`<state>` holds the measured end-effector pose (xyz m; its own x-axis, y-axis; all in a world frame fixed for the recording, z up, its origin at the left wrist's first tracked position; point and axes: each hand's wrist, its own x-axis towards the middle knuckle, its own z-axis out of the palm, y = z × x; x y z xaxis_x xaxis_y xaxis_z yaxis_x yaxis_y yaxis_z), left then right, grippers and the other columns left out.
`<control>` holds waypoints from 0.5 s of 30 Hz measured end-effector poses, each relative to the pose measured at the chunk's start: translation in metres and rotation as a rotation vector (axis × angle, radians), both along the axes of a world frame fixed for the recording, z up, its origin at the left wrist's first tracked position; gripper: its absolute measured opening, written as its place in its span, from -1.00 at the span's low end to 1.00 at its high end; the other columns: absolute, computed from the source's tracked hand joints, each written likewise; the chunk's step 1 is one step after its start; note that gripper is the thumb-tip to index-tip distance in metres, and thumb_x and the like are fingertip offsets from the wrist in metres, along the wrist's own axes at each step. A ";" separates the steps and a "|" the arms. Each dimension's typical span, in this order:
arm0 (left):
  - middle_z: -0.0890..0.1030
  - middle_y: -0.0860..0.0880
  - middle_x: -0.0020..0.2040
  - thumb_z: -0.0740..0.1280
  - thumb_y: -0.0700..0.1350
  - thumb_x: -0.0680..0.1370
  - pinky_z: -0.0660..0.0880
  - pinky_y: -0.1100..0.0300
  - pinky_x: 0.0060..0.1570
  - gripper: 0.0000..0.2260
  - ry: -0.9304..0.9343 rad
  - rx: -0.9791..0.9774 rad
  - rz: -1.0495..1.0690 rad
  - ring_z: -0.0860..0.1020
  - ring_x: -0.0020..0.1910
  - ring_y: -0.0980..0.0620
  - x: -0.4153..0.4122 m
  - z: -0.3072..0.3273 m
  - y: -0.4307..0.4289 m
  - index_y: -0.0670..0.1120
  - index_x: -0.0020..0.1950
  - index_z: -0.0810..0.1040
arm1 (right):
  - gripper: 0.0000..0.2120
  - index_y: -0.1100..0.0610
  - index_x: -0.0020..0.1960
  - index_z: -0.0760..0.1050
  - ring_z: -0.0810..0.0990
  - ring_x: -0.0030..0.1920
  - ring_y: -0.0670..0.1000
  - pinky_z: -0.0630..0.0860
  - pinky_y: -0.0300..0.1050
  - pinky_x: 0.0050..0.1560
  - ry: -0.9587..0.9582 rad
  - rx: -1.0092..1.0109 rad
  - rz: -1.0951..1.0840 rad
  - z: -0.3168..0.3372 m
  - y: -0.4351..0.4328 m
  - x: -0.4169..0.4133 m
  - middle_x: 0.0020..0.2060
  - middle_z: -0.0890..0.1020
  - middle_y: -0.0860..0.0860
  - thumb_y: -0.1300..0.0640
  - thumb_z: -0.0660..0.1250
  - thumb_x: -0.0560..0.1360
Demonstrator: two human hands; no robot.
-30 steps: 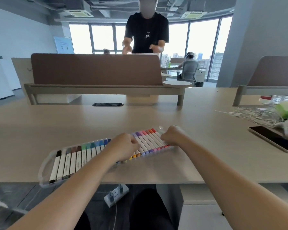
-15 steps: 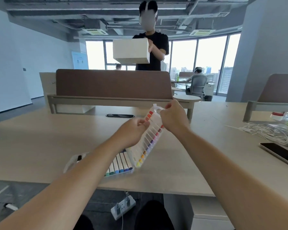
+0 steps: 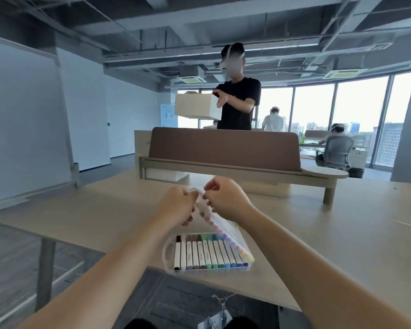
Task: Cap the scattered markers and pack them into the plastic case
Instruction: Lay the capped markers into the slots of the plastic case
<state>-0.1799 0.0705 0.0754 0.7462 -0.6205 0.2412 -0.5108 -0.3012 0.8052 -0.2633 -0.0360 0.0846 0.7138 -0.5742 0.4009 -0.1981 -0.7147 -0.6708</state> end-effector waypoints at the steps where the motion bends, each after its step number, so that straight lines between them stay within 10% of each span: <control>1: 0.65 -0.20 -0.12 0.21 0.00 0.63 0.49 0.20 -0.36 -0.72 0.010 0.018 0.035 0.56 -0.35 -0.03 0.006 -0.005 0.006 -0.20 0.00 0.55 | -0.87 0.08 0.02 0.56 0.62 -0.11 -0.04 0.61 -0.11 -0.05 0.044 -0.009 0.005 -0.006 0.003 0.005 -0.13 0.63 -0.06 0.18 0.26 0.54; 15: 0.55 0.02 -0.41 0.22 -0.01 0.65 0.43 0.32 -0.49 -0.72 0.009 0.504 -0.010 0.48 -0.54 0.14 0.038 -0.080 0.052 -0.10 -0.20 0.54 | -0.74 0.25 0.06 0.62 0.64 -0.08 0.12 0.58 0.04 0.03 0.387 0.011 0.076 -0.077 0.023 0.033 -0.01 0.68 0.17 0.12 0.22 0.59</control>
<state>-0.1421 0.1220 -0.0044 0.7403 -0.6653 -0.0967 -0.5091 -0.6486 0.5658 -0.2299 -0.0127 0.0076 0.8515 -0.5170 0.0879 -0.3852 -0.7303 -0.5642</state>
